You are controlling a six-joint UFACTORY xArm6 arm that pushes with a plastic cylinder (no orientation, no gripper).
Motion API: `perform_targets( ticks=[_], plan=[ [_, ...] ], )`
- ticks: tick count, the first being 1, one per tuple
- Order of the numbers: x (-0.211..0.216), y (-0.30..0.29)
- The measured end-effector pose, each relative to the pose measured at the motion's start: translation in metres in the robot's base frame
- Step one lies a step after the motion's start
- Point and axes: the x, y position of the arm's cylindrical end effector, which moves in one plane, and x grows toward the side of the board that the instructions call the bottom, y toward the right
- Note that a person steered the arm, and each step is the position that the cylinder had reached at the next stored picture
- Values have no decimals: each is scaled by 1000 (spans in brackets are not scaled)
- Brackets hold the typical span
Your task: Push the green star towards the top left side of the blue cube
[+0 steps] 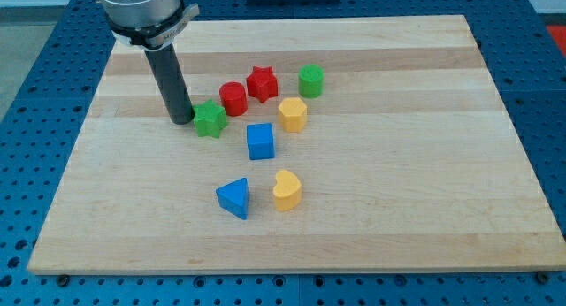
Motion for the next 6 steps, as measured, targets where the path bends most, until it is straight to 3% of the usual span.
perform_targets(
  ticks=[3, 6],
  plan=[
    [-51, 7],
    [-22, -9]
  ],
)
